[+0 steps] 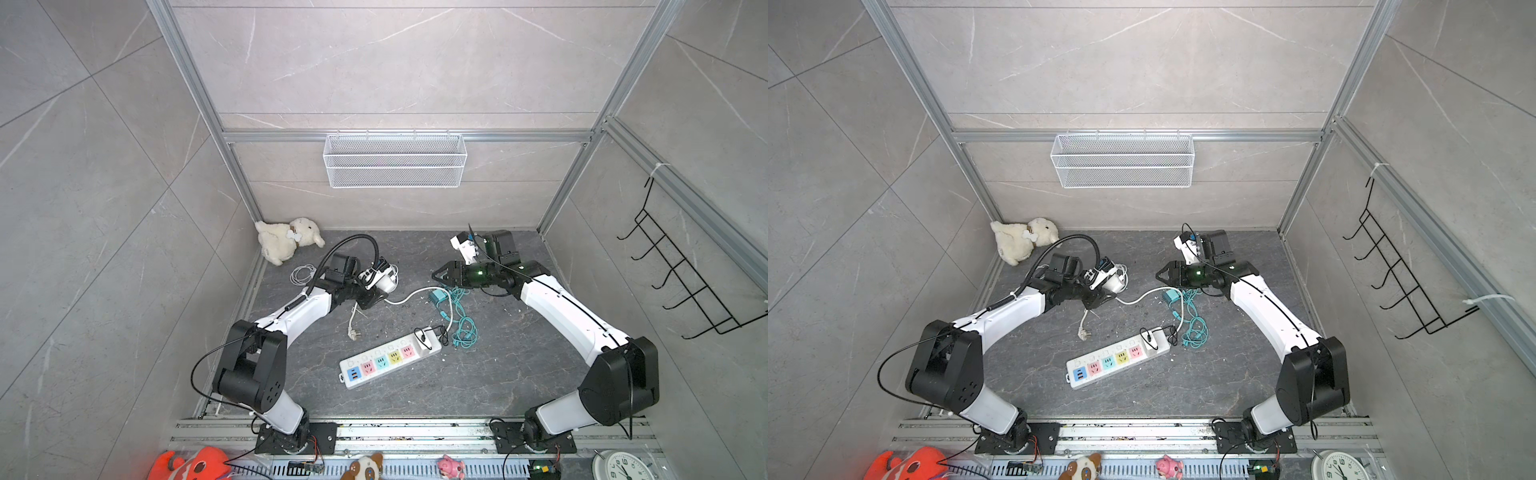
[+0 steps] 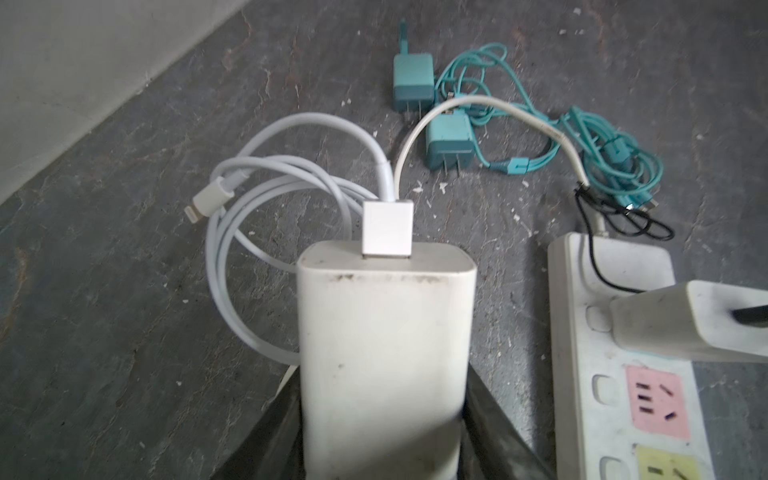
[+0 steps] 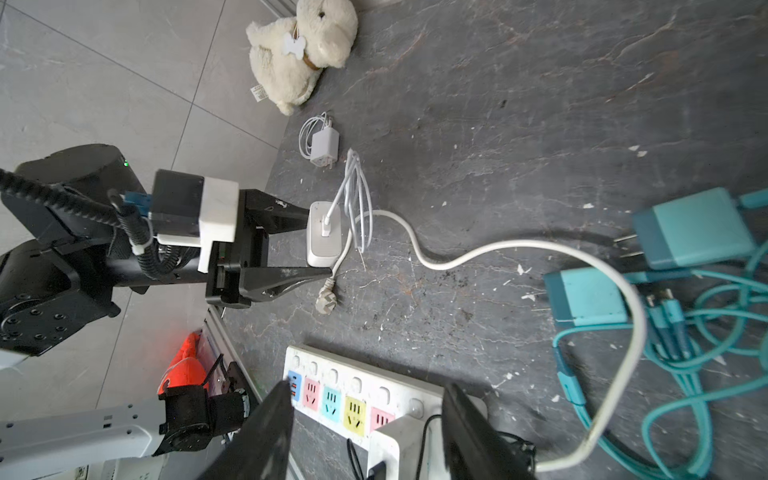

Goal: Insert the plug

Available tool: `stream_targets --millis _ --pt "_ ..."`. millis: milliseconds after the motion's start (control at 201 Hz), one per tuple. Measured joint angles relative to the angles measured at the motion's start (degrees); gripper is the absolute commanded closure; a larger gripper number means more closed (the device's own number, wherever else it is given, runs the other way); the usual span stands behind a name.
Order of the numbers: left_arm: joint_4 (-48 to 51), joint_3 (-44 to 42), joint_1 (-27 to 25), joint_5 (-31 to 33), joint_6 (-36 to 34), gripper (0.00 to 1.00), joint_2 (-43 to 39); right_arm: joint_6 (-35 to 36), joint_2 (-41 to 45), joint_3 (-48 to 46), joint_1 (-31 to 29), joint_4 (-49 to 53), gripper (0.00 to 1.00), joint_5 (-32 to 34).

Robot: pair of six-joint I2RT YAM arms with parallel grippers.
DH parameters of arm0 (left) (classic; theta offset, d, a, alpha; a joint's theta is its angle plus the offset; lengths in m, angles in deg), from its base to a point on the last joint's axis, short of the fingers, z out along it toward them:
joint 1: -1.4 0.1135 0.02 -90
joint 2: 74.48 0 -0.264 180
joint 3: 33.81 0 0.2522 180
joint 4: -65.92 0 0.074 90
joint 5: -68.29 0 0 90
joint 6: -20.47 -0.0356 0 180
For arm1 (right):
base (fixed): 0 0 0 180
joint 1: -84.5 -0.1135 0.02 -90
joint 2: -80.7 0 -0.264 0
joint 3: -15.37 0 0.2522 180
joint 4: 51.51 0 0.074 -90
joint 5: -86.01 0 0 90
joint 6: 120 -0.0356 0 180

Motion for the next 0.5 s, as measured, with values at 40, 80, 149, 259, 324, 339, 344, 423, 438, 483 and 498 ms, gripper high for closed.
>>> stream_targets --millis 40,80,149,259,324,339,344,423,438,483,498 --pt "-3.1 -2.1 -0.2 -0.7 1.7 0.69 -1.0 0.0 0.0 0.4 -0.5 0.3 0.42 -0.4" --pt "-6.0 -4.0 -0.3 -1.5 3.5 0.69 -1.7 0.0 0.0 1.0 -1.1 0.5 0.42 -0.9" --pt "-11.0 -6.8 -0.9 -1.9 6.2 0.69 -2.5 0.2 -0.3 2.2 -2.4 1.2 0.43 -1.5" --pt "-17.4 -9.8 -2.6 -1.6 8.7 0.69 -2.7 1.4 -2.0 5.5 -5.0 3.1 0.45 -1.8" --pt "-20.2 -11.0 -4.0 -1.4 9.5 0.69 -2.7 2.1 -3.5 7.2 -6.6 4.3 0.45 -1.6" --pt "-20.9 -11.3 -4.3 -1.3 9.7 0.69 -2.7 2.3 -3.9 7.5 -6.9 4.6 0.46 -1.4" --pt "-21.0 -11.4 -4.4 -1.3 9.8 0.69 -2.7 2.3 -4.0 7.6 -7.0 4.7 0.45 -1.4" --pt "-23.9 -12.4 -5.6 -1.4 10.7 0.69 -2.7 3.2 -5.8 8.9 -8.7 6.3 0.46 -0.3" --pt "-24.1 -12.5 -5.7 -1.3 10.8 0.69 -2.7 3.3 -6.1 9.0 -8.9 6.6 0.46 -0.2" --pt "-25.0 -12.7 -6.1 -1.3 11.3 0.69 -2.8 3.3 -6.8 9.3 -9.6 7.2 0.46 0.4" --pt "-25.2 -12.7 -6.1 -1.3 11.4 0.69 -2.8 3.3 -7.0 9.4 -9.9 7.3 0.46 0.6"
